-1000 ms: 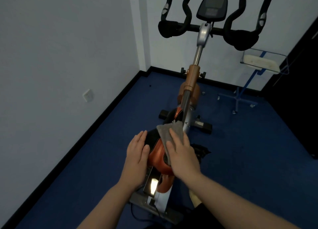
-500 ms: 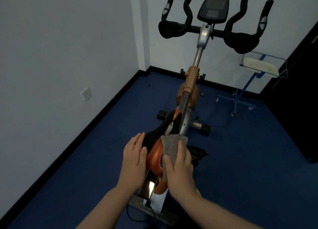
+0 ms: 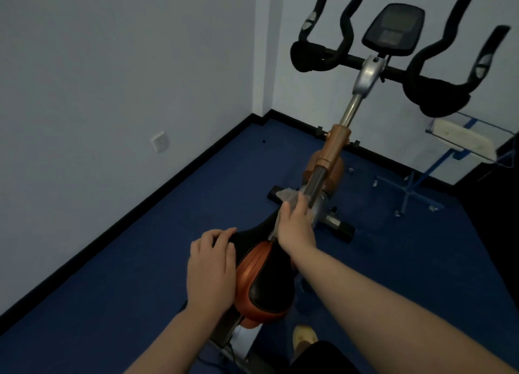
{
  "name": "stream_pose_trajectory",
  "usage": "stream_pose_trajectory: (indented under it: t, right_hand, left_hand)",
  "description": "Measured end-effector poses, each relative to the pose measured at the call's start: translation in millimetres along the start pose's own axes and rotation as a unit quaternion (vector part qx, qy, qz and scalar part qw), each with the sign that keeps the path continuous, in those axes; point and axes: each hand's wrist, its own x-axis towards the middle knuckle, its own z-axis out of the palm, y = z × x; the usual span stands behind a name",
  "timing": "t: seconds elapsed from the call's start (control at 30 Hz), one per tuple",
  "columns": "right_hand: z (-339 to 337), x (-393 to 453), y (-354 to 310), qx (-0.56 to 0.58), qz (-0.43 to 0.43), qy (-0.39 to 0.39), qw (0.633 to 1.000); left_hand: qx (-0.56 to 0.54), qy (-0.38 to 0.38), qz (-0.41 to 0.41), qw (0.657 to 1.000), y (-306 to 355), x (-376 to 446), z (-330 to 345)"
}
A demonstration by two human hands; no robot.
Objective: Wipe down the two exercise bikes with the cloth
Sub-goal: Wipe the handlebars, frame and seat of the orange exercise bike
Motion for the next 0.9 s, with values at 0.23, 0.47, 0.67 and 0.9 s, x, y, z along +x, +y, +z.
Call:
stream_pose_trajectory:
  t: [0.23, 0.47, 0.67, 0.9]
  right_hand:
    - [-21.7, 19.6, 7.6, -0.306, -0.338, -0.069, 0.887]
    - [-51.0, 55.6, -1.7, -0.385, -0.418, -0.141, 0.810]
    - [-27.4, 7.4, 0.7, -0.326, -0.543, -0.132, 0.763]
    - [-30.0, 12.8, -16.7, -0.360, -0.536, -0.106, 0.756]
  left_hand:
    - [0.009, 0.043, -0.070, 0.997, 9.0, -2.1, 6.3]
    - [-0.079, 0.124, -0.187, 0.971, 19.9, -9.7, 18.2]
    - [-0.150, 0.179, -0.264, 0.936, 38.0, -24.4, 32.0]
    - [-0.160, 0.176, -0.265, 0.934, 56.0, -56.0, 46.2]
